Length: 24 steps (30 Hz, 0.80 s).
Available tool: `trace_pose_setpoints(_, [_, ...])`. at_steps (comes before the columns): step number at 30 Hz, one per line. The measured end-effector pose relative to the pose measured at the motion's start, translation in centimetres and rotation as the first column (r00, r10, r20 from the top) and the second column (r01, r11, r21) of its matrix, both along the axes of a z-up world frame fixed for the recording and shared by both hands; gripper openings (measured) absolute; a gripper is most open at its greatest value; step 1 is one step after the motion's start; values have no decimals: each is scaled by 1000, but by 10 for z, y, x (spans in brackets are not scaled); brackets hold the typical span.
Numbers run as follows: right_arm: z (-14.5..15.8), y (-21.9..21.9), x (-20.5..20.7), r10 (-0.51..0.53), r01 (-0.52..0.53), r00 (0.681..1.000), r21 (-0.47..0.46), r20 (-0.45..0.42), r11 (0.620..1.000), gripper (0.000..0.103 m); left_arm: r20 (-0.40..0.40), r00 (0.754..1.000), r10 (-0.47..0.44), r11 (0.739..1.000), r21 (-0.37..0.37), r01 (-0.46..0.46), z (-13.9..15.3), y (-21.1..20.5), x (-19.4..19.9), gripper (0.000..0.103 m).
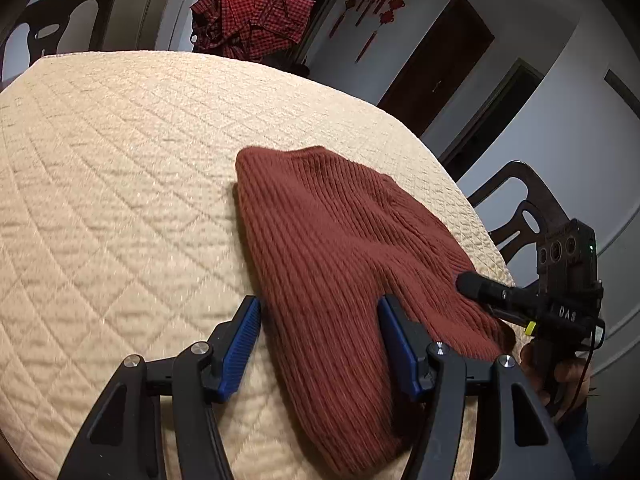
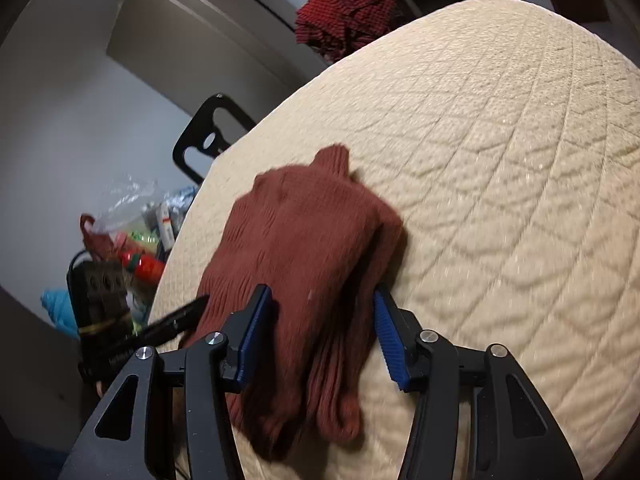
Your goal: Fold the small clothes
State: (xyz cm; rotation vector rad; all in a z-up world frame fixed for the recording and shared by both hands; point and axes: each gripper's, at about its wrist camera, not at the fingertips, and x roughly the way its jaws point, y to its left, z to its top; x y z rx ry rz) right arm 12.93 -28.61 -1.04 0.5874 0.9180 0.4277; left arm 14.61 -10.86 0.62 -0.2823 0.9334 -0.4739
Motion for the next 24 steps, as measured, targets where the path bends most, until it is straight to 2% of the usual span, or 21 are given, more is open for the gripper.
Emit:
trace_pose_setpoints(6, [-5, -5, 4, 0, 1, 1000, 50, -20, 999, 40, -9, 1000, -3, 1000, 4, 3, -2, -5, 7, 63])
trace_pose_setpoints(9, [-6, -5, 11, -6, 7, 1000, 54, -18, 999, 36, 4, 1000, -8, 999, 43, 8, -2, -15, 13, 62])
trace_pose_setpoints(11, [-7, -4, 13, -8, 9, 1000, 58, -16, 998, 33, 12, 1000, -4, 998, 63, 3, -1, -19, 14, 59])
trace_pose_setpoints(14, [-4, -2, 8, -15, 16, 1000, 62, -4, 998, 26, 38, 999, -2, 995, 100, -2, 6, -25, 8, 49])
trace_pose_setpoints(16, [-1, -1, 3, -20, 19, 1000, 48, 9, 999, 26, 67, 998, -9, 991, 134, 0, 13, -30, 3, 42])
trace_pose_setpoints(24, [24, 11, -25, -18, 17, 997, 23, 77, 1000, 25, 119, 992, -38, 983, 183, 16, 36, -33, -17, 37])
